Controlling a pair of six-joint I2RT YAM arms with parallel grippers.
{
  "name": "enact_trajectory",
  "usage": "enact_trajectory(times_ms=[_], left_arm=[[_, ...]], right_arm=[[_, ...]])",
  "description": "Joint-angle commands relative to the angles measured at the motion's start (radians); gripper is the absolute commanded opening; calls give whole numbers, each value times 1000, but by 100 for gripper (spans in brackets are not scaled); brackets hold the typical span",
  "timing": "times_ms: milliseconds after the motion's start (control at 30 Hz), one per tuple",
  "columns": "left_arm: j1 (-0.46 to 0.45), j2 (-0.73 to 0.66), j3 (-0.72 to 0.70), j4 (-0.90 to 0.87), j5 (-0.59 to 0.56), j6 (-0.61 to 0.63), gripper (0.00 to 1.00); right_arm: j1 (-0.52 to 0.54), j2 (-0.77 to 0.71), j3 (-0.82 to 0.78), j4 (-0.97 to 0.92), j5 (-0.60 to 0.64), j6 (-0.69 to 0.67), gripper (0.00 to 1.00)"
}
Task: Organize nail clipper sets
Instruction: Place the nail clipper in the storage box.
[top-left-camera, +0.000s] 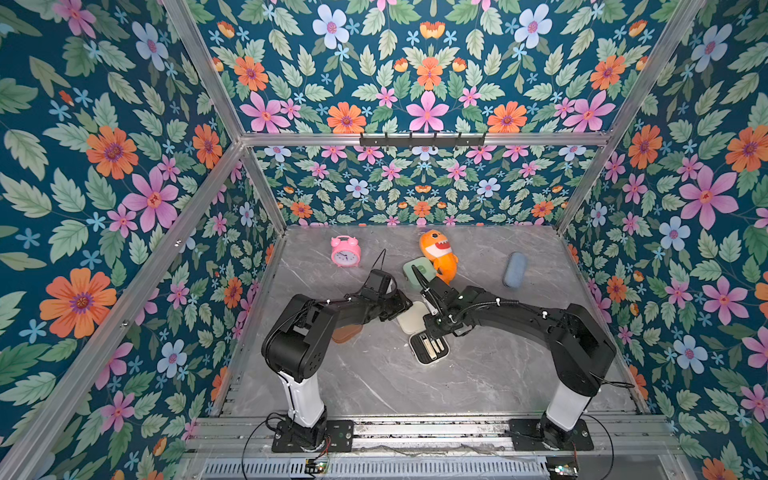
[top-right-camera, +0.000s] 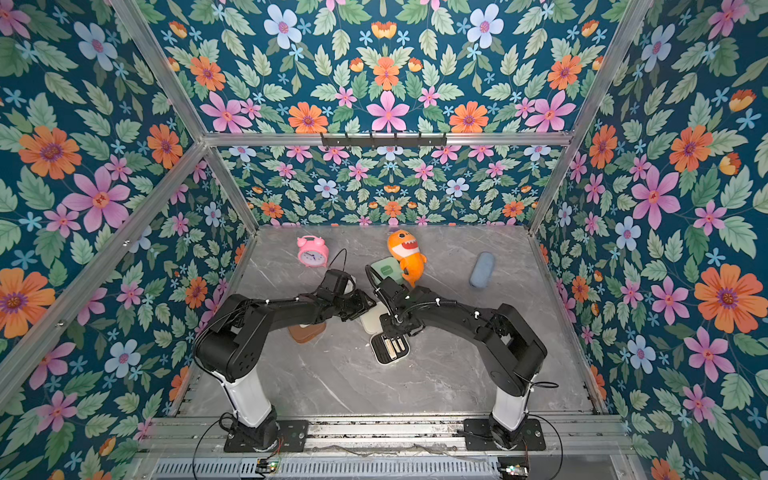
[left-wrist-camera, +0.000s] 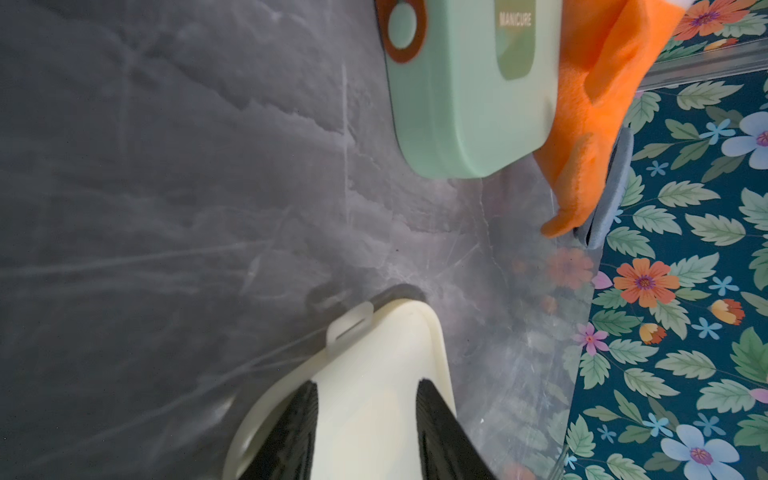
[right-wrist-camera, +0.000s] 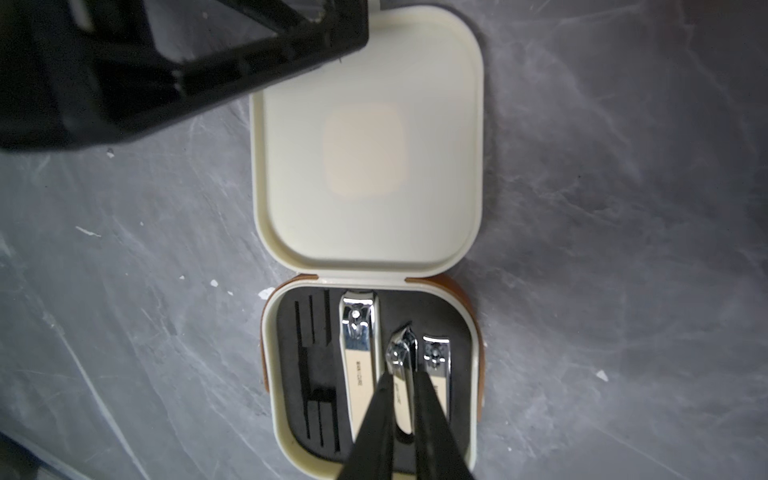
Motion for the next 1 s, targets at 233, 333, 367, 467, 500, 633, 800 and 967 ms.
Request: enact_trajectory(times_ms=[233,333,367,467,500,633,800,967], left_arm=[[-1,-1,1,-50,-10,18,43],[-1,-1,1,-50,-10,18,43],[0,-1,1,-50,-10,18,43],[0,-2,0,-52,-11,18,43],[0,-2,0,-52,-10,19,43],[0,-1,1,-52,-9,19,43],[0,-2,4,-53,-9,20,43],[1,-3,7,-59,-10,23,43]], right_arm=[[1,32,-12,-12,-40,-13,8],[1,40,-18,-5,-39,-11,8],[1,43,-20,-4,-38,-10,8],[1,52,-21,-4,-32,-8,8],[1,58,-21,-7,-28,-6,8],[0,70,-22,-8,-18,2,8],[1,82,-32,-9,2,9,7],[-1,86,-52,-7,12,17,4]])
